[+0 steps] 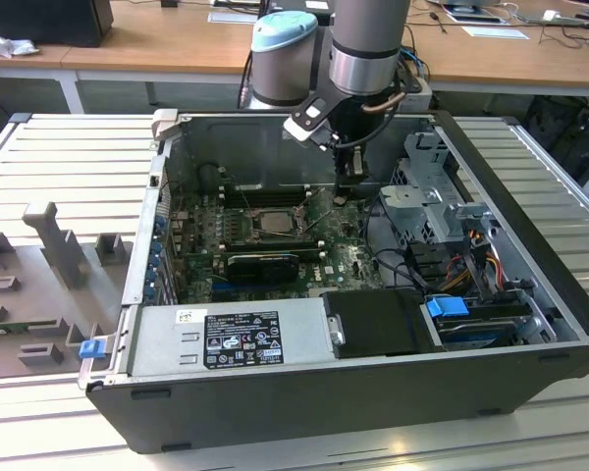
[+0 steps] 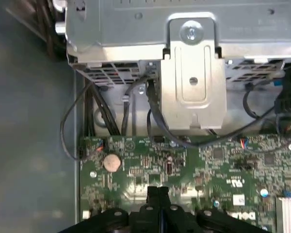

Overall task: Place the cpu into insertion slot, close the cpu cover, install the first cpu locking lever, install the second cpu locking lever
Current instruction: 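Close the cpu cover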

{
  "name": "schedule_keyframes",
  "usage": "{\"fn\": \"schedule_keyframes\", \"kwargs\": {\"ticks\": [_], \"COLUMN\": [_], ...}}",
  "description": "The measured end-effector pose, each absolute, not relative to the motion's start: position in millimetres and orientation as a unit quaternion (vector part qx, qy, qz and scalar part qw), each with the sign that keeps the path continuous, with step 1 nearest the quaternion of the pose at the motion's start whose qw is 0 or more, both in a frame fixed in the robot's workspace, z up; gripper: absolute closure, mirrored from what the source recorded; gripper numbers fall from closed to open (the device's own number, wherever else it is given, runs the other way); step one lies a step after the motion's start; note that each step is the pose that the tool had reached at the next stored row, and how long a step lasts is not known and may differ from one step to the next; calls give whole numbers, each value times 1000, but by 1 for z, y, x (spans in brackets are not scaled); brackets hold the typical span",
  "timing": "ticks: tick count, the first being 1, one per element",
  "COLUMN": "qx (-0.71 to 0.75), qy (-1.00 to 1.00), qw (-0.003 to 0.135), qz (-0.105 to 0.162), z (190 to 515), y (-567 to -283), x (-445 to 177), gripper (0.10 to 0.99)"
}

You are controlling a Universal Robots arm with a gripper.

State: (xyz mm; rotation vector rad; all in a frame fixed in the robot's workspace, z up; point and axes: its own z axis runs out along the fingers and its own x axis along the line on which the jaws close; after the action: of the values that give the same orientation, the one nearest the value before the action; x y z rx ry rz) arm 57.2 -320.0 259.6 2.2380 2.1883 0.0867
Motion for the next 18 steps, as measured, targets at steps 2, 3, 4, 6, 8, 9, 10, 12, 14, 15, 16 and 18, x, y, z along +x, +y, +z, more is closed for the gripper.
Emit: {"fn": "schedule_keyframes", "kwargs": {"ticks": [2, 3, 4, 6, 8, 9, 10, 12, 14, 15, 16, 18], "qx": [715, 715, 715, 715, 715, 715, 715, 715, 715, 715, 715, 715], "qy": [699, 699, 699, 699, 699, 699, 699, 699, 699, 699, 699, 699], "qw": [5, 5, 3, -8, -14, -14, -14, -14, -14, -14, -14, -14], "qz": [28, 27, 26, 15, 9, 9, 9, 9, 9, 9, 9, 9], "z": [254, 252, 251, 251, 251, 251, 251, 251, 251, 251, 251, 251], "y": [-320, -320, -320, -320, -320, -320, -320, -320, -320, -320, -320, -320], "x": [58, 58, 58, 58, 57, 56, 56, 55, 52, 51, 50, 46], "gripper": [980, 980, 980, 980, 980, 980, 980, 980, 980, 980, 980, 980]}}
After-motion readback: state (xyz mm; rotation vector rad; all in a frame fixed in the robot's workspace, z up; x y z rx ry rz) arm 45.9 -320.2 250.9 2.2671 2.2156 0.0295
